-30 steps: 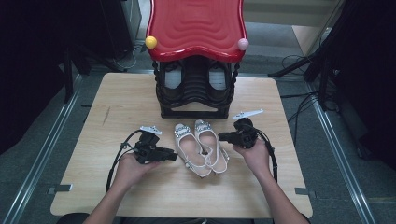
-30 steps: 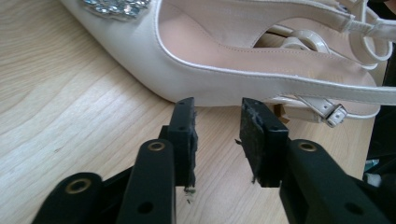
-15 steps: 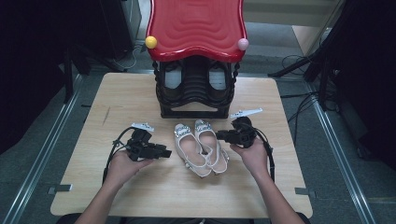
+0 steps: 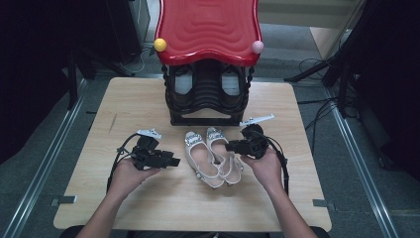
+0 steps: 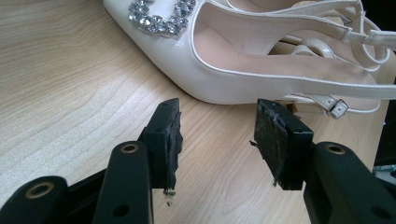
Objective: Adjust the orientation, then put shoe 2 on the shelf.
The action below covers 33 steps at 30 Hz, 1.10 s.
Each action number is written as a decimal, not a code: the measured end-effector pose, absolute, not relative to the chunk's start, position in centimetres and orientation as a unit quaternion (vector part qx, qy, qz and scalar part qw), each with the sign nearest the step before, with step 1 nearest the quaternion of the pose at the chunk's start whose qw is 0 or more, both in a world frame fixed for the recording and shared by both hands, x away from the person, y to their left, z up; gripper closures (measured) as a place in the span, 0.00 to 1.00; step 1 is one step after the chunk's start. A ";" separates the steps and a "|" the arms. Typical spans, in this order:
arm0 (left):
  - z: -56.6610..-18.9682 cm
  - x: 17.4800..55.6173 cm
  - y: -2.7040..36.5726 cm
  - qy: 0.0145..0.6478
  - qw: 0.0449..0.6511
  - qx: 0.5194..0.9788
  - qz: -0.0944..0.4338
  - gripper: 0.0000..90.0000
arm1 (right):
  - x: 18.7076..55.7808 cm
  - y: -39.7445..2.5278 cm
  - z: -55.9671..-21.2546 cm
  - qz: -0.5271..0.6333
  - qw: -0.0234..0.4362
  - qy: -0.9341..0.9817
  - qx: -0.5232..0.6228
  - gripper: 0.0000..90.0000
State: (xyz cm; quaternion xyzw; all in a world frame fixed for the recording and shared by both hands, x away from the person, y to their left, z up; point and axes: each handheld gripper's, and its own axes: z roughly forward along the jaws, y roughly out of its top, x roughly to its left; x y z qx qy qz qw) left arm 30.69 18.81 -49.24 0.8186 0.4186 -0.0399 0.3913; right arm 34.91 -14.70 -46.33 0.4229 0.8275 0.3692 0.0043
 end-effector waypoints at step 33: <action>-49.2 30.8 19.0 0.420 0.386 0.821 -0.025 0.55 | 35.5 -8.2 -47.5 0.273 -0.018 0.867 0.417 0.71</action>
